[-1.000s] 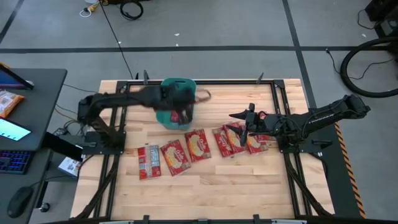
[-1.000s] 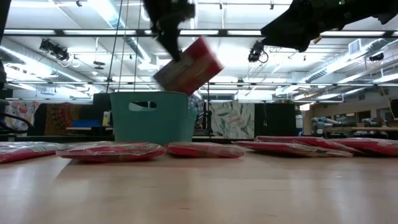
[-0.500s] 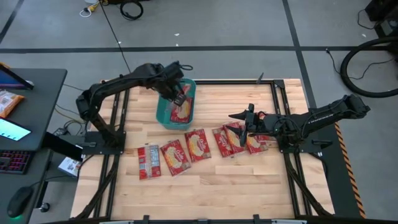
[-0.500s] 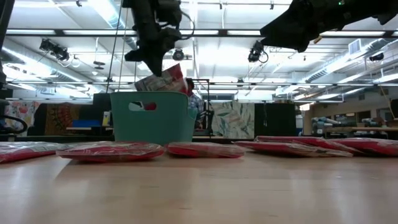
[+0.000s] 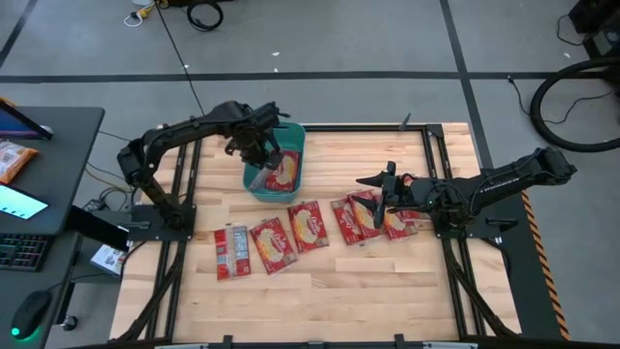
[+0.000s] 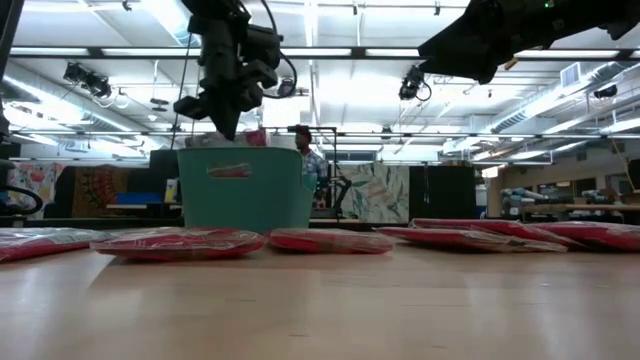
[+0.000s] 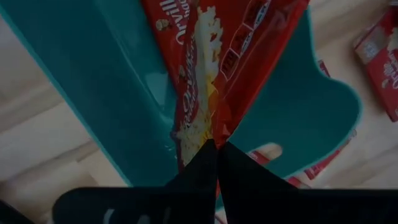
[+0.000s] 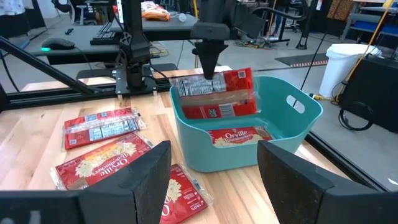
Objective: Sort popcorn bags into baskets
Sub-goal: Put the red popcorn bag into the green bin
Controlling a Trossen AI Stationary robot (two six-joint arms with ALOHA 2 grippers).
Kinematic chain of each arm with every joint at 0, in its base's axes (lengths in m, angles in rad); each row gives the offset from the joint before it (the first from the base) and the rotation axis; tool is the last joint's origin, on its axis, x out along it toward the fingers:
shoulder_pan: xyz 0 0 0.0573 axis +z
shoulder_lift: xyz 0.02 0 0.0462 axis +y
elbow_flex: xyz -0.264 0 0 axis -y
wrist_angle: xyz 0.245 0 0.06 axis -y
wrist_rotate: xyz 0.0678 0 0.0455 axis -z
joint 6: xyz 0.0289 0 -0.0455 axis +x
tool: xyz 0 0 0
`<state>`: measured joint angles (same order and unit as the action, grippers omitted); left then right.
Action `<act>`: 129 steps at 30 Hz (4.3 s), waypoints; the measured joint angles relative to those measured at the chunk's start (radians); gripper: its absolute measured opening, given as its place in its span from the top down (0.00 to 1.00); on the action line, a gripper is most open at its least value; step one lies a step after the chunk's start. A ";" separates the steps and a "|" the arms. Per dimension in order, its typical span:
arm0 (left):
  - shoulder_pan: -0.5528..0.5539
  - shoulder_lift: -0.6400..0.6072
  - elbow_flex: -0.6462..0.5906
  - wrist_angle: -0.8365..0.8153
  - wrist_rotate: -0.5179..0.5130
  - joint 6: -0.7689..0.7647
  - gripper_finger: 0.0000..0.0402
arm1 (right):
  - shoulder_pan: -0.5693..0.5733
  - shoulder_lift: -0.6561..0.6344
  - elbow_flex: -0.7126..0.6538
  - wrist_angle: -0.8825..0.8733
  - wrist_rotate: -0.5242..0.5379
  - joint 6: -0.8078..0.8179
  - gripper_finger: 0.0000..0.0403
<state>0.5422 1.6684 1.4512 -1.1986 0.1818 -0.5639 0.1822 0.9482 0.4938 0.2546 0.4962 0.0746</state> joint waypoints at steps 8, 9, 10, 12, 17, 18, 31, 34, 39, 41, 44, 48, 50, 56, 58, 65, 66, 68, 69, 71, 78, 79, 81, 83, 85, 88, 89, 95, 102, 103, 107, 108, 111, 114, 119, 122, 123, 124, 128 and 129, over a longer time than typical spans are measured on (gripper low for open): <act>-0.003 0.000 -0.006 0.104 -0.008 0.049 0.93 | 0.000 0.000 0.000 0.000 0.000 -0.002 0.40; -0.003 0.000 -0.006 0.116 -0.008 0.049 0.92 | 0.000 0.000 0.000 0.000 0.000 -0.003 0.40; -0.003 0.000 -0.006 0.124 -0.008 0.049 0.90 | 0.000 0.000 0.000 0.000 0.000 -0.003 0.40; -0.003 0.000 -0.006 0.133 -0.008 0.049 0.86 | 0.000 0.000 0.000 0.000 0.000 -0.003 0.40; -0.003 0.000 -0.006 0.136 -0.003 0.038 0.74 | 0.000 0.000 0.000 0.000 -0.001 -0.004 0.40; -0.003 0.000 -0.006 0.142 0.017 0.038 0.73 | 0.000 0.000 0.000 0.000 -0.001 -0.004 0.40; -0.154 0.000 -0.006 0.220 0.163 0.431 0.68 | -0.002 0.000 0.000 0.021 -0.001 -0.026 0.40; -0.241 0.000 -0.006 0.264 0.106 0.634 0.68 | -0.002 0.003 0.000 0.021 -0.001 -0.026 0.40; -0.421 0.000 -0.006 0.381 -0.236 0.858 0.68 | -0.003 0.003 0.000 0.024 -0.001 -0.023 0.40; -0.488 0.000 -0.006 0.400 -0.293 0.940 0.68 | -0.003 0.003 0.000 0.028 -0.001 -0.023 0.40; -0.569 0.000 -0.006 0.423 -0.298 0.977 0.68 | -0.003 0.003 0.000 0.028 -0.001 -0.025 0.40; -0.648 0.003 -0.013 0.439 -0.301 0.980 0.68 | -0.003 0.003 0.000 0.028 -0.001 -0.025 0.40; -0.677 0.008 -0.038 0.457 -0.304 0.979 0.68 | -0.003 0.003 0.000 0.028 -0.001 -0.025 0.40; -0.753 0.044 -0.119 0.582 -0.398 0.977 0.67 | -0.003 0.006 0.000 0.038 -0.001 -0.025 0.40; -0.767 0.067 -0.128 0.639 -0.431 0.979 0.65 | -0.003 0.009 -0.001 0.039 -0.001 -0.027 0.40; -0.799 0.152 -0.131 0.641 -0.404 0.975 0.64 | -0.003 0.028 -0.001 0.056 0.000 -0.050 0.40; -0.808 0.157 -0.131 0.620 -0.383 0.975 0.64 | -0.003 0.030 -0.001 0.061 0.001 -0.052 0.40; -0.823 0.167 -0.130 0.572 -0.326 0.972 0.64 | -0.003 0.032 -0.001 0.058 0.004 -0.053 0.40; -0.831 0.169 -0.131 0.544 -0.298 0.965 0.64 | -0.003 0.032 -0.001 0.058 0.005 -0.054 0.40; -0.846 0.168 -0.130 0.494 -0.256 0.935 0.64 | -0.003 0.032 -0.001 0.063 0.005 -0.055 0.40; -0.895 0.171 -0.136 0.325 -0.227 0.752 0.65 | -0.003 0.032 -0.001 0.067 0.005 -0.053 0.40; -0.906 0.174 -0.142 0.318 -0.233 0.741 0.65 | -0.003 0.032 -0.001 0.067 0.005 -0.053 0.40; -0.936 0.177 -0.159 0.309 -0.264 0.701 0.65 | -0.003 0.032 -0.001 0.069 0.004 -0.052 0.40; -0.971 0.177 -0.180 0.321 -0.319 0.680 0.64 | -0.003 0.032 -0.001 0.069 0.003 -0.052 0.40; -1.009 0.177 -0.204 0.313 -0.398 0.680 0.61 | -0.003 0.032 -0.001 0.072 0.000 -0.052 0.40; -1.056 0.177 -0.248 0.323 -0.531 0.680 0.55 | -0.003 0.032 -0.001 0.073 0.000 -0.052 0.40; -1.066 0.177 -0.264 0.322 -0.551 0.685 0.53 | -0.003 0.032 -0.001 0.073 0.000 -0.052 0.40; -1.102 0.177 -0.358 0.350 -0.567 0.766 0.43 | -0.003 0.032 -0.001 0.073 0.000 -0.052 0.40; -1.102 0.173 -0.409 0.405 -0.662 0.785 0.43 | -0.003 0.032 -0.001 0.074 0.000 -0.051 0.40; -1.101 0.173 -0.410 0.407 -0.667 0.785 0.43 | -0.003 0.032 -0.001 0.074 0.000 -0.051 0.40; -1.094 0.173 -0.410 0.418 -0.663 0.786 0.43 | -0.003 0.032 -0.001 0.074 0.000 -0.051 0.40; -1.091 0.173 -0.410 0.422 -0.662 0.788 0.43 | -0.003 0.032 -0.001 0.074 0.000 -0.051 0.40; -1.083 0.175 -0.410 0.442 -0.656 0.796 0.48 | -0.003 0.032 -0.001 0.074 0.000 -0.051 0.40; -1.074 0.175 -0.410 0.451 -0.645 0.796 0.55 | -0.003 0.032 -0.001 0.074 0.000 -0.051 0.40; -1.054 0.175 -0.410 0.457 -0.583 0.795 0.70 | -0.003 0.032 0.000 0.074 0.000 -0.051 0.40; -1.054 0.175 -0.410 0.468 -0.575 0.788 0.82 | -0.003 0.032 0.000 0.074 0.000 -0.051 0.40; -1.054 0.175 -0.410 0.470 -0.575 0.783 0.86 | -0.003 0.032 0.000 0.074 0.000 -0.051 0.40; -1.054 0.175 -0.408 0.471 -0.575 0.773 0.91 | -0.003 0.032 0.000 0.074 0.000 -0.051 0.40; -1.047 0.172 -0.378 0.455 -0.533 0.725 0.98 | -0.003 0.032 0.000 0.074 0.000 -0.051 0.40; -1.043 0.169 -0.365 0.445 -0.515 0.724 0.98 | -0.003 0.032 0.000 0.074 0.000 -0.051 0.40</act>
<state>-0.5013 1.8375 1.0864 -0.7538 -0.3337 0.1604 0.1791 0.9802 0.4934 0.3286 0.4960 0.0231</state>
